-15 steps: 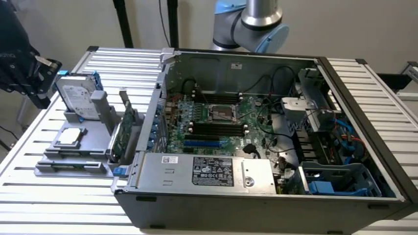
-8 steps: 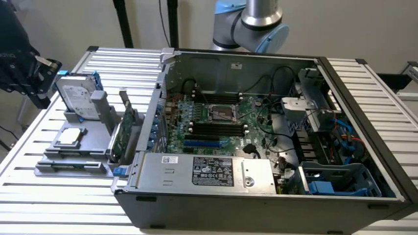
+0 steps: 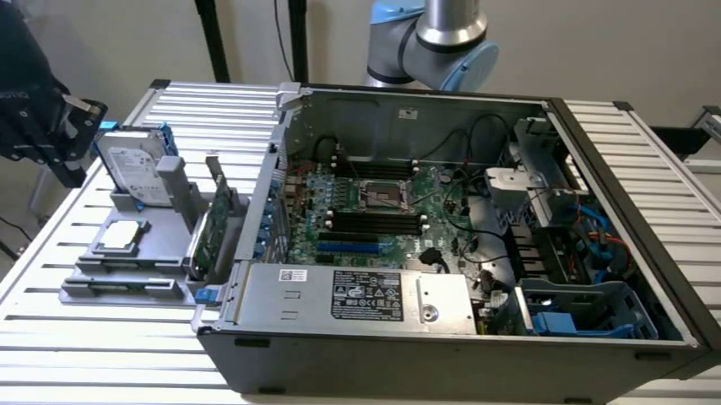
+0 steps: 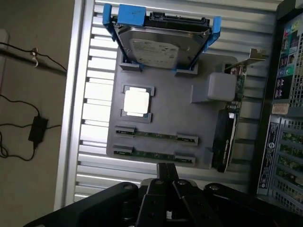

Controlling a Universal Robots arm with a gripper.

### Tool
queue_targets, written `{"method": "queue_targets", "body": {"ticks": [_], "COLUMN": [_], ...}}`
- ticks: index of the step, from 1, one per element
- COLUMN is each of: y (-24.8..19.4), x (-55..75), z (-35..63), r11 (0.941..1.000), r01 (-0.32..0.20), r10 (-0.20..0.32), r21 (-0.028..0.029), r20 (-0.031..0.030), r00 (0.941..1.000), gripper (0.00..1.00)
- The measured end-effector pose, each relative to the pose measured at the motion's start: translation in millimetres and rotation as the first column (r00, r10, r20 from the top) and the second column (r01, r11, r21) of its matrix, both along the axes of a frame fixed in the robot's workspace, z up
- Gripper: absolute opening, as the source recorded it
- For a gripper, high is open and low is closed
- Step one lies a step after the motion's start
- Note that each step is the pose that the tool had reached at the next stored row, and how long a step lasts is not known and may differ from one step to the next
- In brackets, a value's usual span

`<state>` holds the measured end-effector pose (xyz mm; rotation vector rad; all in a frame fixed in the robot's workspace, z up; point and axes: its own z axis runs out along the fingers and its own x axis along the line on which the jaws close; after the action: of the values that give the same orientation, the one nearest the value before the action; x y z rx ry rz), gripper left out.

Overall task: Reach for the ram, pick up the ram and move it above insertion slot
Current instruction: 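Pick up the ram and move it above insertion slot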

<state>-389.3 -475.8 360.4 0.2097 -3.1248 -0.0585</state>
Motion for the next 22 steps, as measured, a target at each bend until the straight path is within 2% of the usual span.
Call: {"method": "queue_targets", "body": {"ticks": [3, 6, 11, 14, 17, 20, 22], "y": [0.0, 0.0, 0.0, 0.0, 0.0, 0.0, 0.0], "x": [0.0, 0.0, 0.0, 0.0, 0.0, 0.0, 0.0], "z": [-0.1, 0.0, -0.1, 0.0, -0.1, -0.1, 0.0], "r11": [0.9985, 0.9940, 0.9800, 0.9678, 0.9523, 0.9345, 0.9206], "r01": [-0.055, -0.109, -0.199, -0.252, -0.305, -0.356, -0.390], "r10": [0.055, 0.109, 0.199, 0.252, 0.305, 0.356, 0.390], "r21": [0.0001, 0.0000, 0.0000, 0.0000, 0.0000, 0.0000, 0.0001], "r20": [0.0001, 0.0001, 0.0001, 0.0000, 0.0001, 0.0001, 0.0000], "r00": [0.9985, 0.9940, 0.9800, 0.9678, 0.9523, 0.9345, 0.9206], "gripper": [0.11, 0.11, 0.11, 0.11, 0.11, 0.11, 0.11]}}
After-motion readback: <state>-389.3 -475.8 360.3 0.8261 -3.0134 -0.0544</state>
